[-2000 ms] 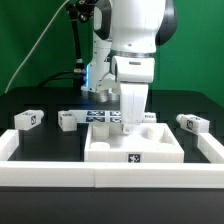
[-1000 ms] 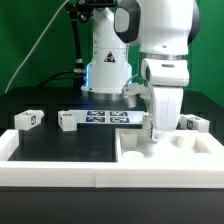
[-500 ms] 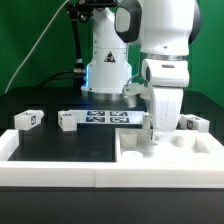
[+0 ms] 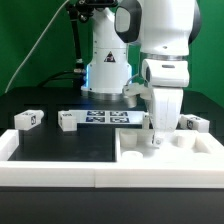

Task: Assemble one leg

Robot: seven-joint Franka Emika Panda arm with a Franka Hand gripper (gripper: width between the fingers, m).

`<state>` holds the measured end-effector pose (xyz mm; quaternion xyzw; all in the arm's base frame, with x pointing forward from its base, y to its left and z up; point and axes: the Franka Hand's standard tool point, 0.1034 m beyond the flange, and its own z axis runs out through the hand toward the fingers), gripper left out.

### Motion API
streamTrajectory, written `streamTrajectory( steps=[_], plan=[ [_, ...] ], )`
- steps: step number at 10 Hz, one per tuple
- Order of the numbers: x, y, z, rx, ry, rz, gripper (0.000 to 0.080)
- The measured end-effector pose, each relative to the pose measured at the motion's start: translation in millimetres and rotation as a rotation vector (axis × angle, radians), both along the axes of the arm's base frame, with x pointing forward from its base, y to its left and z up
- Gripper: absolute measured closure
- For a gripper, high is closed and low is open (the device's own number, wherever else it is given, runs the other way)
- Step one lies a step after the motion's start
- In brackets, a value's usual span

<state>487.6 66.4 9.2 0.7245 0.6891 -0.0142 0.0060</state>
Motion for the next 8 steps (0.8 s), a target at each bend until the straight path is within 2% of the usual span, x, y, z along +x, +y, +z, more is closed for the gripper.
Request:
streamTrajectory(
  steps=[5,6,8],
  plan=[
    [0.0,0.1,0.2,0.0,0.0,-0.001,0.0151],
    [0.0,1.7,5.6,-0.003,-0.003,-0.018,0.0151],
    [-3.5,11.7,30.3,-0.015,-0.024,-0.052,0.0151]
  ],
)
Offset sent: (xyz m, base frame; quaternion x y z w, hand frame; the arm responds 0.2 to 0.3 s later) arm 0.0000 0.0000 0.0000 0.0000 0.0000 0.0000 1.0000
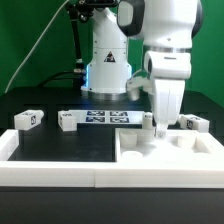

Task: Assemble one leg

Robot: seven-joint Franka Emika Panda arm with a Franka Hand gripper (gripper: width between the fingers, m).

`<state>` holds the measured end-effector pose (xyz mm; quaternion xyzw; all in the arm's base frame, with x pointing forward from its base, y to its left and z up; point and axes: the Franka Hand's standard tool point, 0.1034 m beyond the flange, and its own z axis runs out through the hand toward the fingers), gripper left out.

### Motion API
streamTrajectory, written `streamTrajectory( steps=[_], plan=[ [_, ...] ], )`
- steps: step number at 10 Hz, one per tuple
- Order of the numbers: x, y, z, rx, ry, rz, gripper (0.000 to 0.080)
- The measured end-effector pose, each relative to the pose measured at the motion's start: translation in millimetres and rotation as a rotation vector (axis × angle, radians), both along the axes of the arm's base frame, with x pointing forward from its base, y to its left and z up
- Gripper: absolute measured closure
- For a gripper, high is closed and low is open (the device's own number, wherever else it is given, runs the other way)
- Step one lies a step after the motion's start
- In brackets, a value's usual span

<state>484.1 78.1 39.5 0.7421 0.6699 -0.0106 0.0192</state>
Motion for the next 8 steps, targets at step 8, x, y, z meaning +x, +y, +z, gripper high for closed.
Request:
streamTrajectory(
  steps=[8],
  plan=[
    [-12.2,10.3,14.3,0.021,-0.041,-0.347,0.0151]
  ],
)
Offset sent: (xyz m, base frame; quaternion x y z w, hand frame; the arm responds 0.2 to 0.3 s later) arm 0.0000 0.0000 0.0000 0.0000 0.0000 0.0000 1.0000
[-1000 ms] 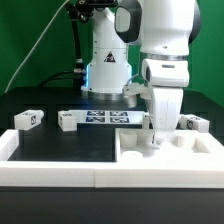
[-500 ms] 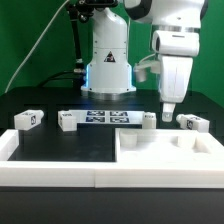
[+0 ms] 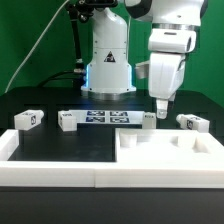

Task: Assemble one leg

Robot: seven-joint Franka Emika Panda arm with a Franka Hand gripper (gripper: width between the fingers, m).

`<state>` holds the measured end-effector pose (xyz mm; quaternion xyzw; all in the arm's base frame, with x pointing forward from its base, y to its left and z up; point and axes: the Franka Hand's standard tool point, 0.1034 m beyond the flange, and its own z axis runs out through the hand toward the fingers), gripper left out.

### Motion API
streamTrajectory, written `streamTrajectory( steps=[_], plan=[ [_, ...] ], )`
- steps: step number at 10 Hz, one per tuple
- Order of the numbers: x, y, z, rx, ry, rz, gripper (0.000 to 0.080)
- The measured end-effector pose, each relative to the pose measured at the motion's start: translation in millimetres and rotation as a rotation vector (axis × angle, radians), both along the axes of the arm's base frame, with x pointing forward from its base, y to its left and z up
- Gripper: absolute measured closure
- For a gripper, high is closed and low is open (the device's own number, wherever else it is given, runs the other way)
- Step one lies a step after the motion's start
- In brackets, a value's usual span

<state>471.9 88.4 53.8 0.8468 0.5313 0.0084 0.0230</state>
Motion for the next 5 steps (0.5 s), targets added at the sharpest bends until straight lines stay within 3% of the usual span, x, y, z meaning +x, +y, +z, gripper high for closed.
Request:
streamTrajectory(
  steps=[2,5],
  plan=[
    [-19.2,24.7,-6.9,0.044,-0.019,-0.333,0.0151],
    [-31.9,67.5,-7.4,0.08,-0.002,-0.694,0.0151]
  ],
)
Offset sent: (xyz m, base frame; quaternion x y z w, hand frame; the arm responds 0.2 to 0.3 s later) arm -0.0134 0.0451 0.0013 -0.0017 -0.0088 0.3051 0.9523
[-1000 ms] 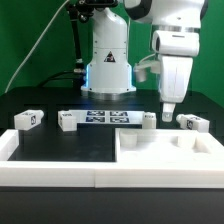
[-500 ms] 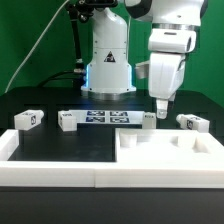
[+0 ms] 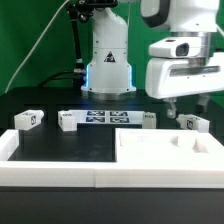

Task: Assemble one leg

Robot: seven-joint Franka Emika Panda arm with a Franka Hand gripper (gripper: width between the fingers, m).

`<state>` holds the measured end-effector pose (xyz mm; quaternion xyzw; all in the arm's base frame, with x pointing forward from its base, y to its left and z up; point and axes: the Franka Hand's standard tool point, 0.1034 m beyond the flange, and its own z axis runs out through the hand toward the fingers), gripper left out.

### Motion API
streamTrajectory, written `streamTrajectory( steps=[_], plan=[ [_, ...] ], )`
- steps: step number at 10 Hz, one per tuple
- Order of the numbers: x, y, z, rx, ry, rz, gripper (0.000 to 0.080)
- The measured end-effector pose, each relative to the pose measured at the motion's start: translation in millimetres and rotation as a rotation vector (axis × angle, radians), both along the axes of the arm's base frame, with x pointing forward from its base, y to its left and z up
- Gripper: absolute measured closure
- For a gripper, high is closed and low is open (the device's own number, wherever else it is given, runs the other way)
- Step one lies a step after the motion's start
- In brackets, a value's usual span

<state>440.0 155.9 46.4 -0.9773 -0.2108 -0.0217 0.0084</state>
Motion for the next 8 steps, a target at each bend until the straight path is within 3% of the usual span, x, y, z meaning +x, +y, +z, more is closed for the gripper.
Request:
streamTrajectory(
  steps=[1,5,6,7,8],
  plan=[
    [-3.2,9.8,-0.1,0.011,0.004,-0.073,0.0151],
    [-4.0,8.5,-0.2,-0.009,0.04,-0.066,0.0151],
    [-9.1,7.0,-1.5,-0.033,0.085,-0.068,0.0151],
    [-18.9,11.4,0.5,-0.11,0.208,-0.083,0.0151],
    [-13.8,19.3,-0.8,-0.129,0.245,-0.074,0.0151]
  ],
)
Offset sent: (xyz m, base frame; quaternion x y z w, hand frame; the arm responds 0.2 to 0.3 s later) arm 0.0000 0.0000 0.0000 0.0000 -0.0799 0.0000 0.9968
